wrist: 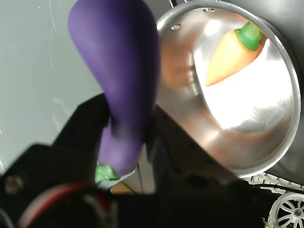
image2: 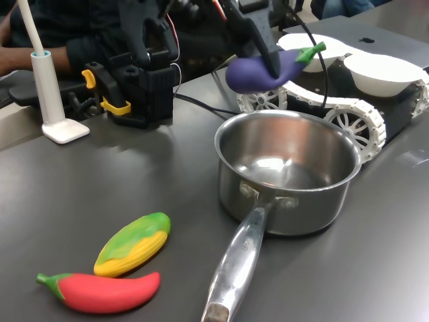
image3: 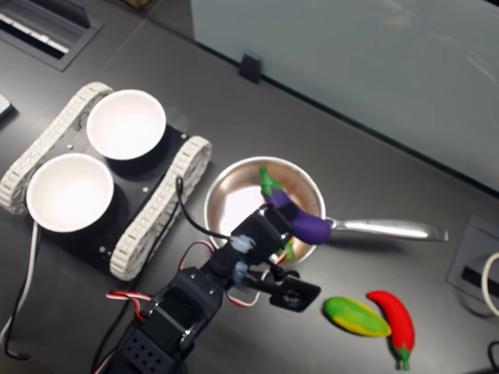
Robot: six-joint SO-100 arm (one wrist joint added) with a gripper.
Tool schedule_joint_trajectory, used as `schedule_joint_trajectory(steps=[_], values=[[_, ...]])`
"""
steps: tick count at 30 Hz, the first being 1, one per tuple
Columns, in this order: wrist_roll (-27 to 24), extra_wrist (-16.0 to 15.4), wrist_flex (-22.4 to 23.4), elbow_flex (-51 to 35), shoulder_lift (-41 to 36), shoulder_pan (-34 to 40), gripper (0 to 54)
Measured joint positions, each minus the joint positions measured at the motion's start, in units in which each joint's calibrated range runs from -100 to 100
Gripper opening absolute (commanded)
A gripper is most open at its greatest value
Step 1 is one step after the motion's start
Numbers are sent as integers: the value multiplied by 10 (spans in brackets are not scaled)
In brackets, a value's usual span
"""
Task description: Pick up the brinjal and place them in the pan
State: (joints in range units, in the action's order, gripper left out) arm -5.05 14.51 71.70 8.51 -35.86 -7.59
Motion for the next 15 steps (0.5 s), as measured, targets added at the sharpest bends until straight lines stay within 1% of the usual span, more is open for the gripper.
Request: schedule_joint_trajectory(steps=[5, 10, 15], values=[[0, 7, -16, 23, 13, 28, 8], [0, 7, -20, 27, 30, 40, 7], [0, 8, -36, 33, 42, 53, 10]])
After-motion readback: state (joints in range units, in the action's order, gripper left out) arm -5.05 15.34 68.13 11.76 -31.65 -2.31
